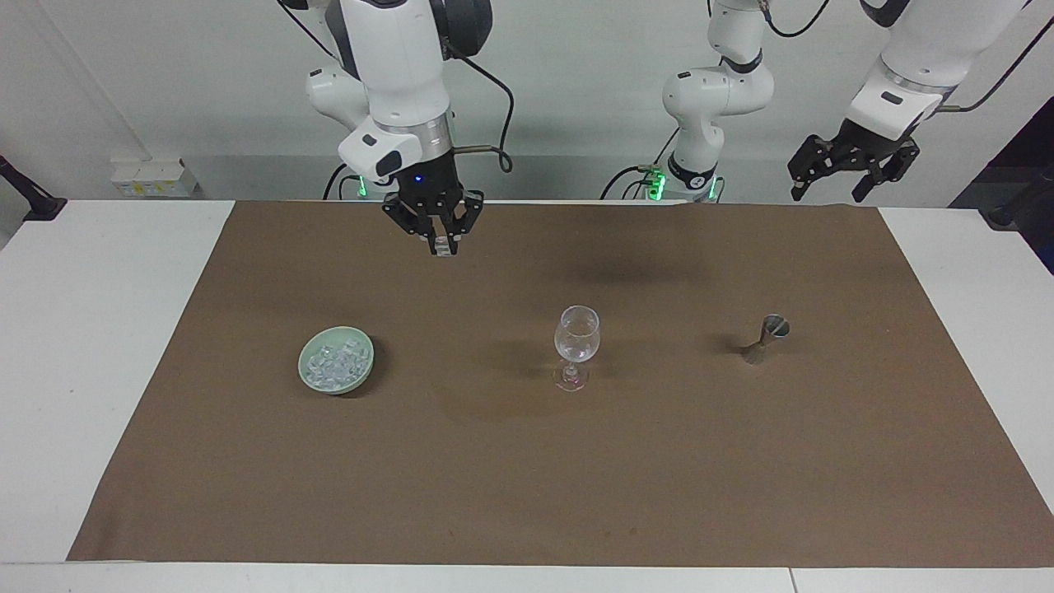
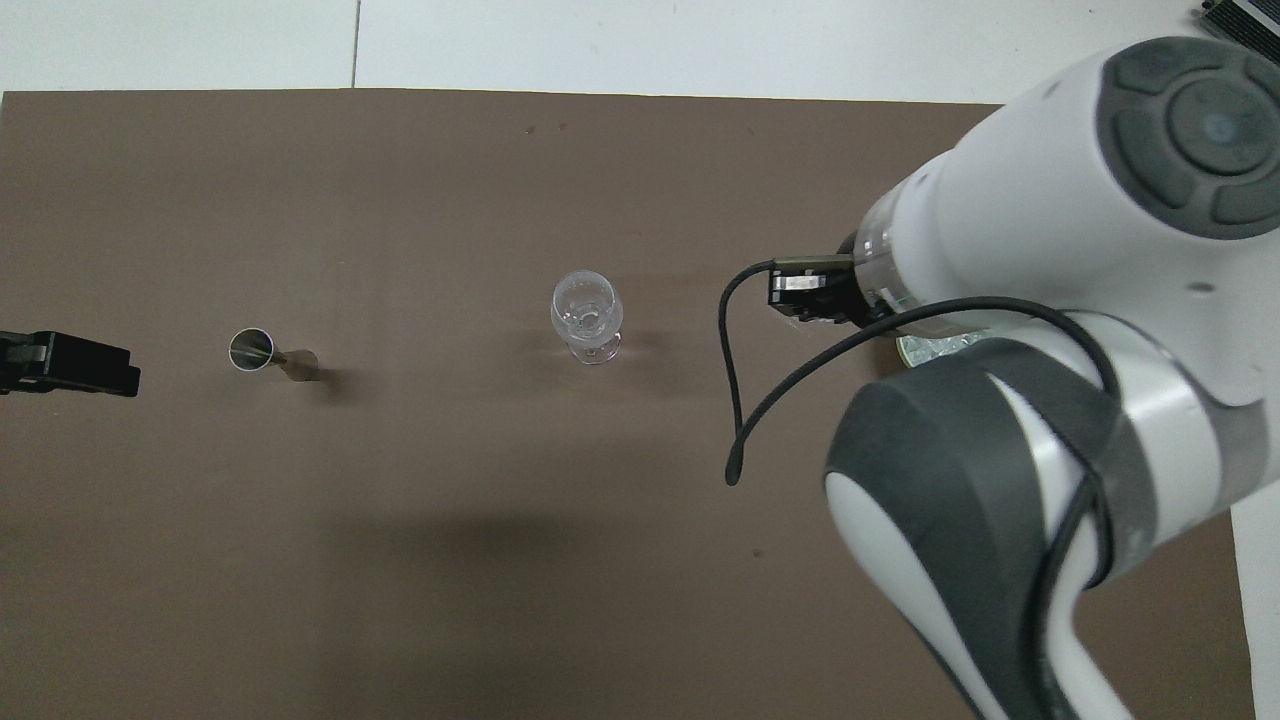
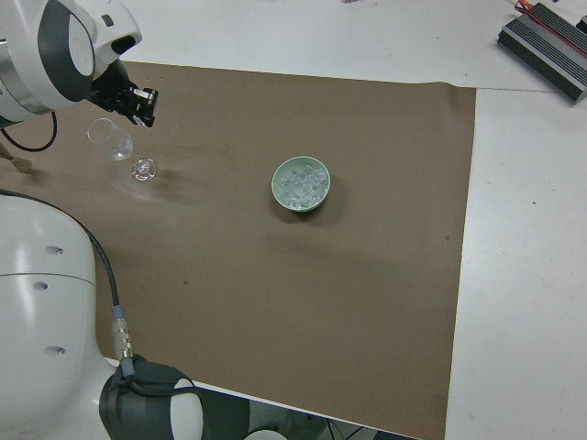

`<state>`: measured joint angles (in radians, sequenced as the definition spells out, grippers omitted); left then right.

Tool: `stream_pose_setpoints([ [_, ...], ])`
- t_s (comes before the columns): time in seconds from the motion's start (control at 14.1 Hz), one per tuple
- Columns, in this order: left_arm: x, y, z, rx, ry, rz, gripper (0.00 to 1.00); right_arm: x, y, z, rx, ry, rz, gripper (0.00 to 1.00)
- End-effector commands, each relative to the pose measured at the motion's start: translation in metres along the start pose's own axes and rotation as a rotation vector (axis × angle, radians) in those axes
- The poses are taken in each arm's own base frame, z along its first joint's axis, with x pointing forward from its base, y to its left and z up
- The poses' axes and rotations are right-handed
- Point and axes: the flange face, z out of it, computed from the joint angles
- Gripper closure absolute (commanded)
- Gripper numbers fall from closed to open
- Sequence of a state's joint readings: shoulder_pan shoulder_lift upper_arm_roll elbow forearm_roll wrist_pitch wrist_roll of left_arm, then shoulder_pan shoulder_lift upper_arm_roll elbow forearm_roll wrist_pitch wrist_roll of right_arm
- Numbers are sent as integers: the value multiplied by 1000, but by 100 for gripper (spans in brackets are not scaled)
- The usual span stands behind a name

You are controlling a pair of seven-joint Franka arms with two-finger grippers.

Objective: Pour wine and add ice with both arms
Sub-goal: 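Carry the ice with the right gripper over the wine glass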

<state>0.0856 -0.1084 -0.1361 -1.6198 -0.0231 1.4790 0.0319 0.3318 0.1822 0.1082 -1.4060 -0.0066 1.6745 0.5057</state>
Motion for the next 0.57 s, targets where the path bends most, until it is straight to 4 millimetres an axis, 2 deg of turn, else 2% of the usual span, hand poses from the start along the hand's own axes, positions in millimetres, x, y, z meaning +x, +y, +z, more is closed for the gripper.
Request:
stream_pose_setpoints([
  [0.0,-1,-8,-2,8,20,9,0,6,-44,6,-15,22,39,100],
  [0.14,-3,-6,-9,8,39,9,0,5,-65,6,20,47,59,100],
  [0.28,-3,-6,-10,5,43,10,0,1,-85,18,32,52,45,100],
  [0.5,-7,-2,-17,7,53,11,0,15,-97,25,69,80,55,100],
])
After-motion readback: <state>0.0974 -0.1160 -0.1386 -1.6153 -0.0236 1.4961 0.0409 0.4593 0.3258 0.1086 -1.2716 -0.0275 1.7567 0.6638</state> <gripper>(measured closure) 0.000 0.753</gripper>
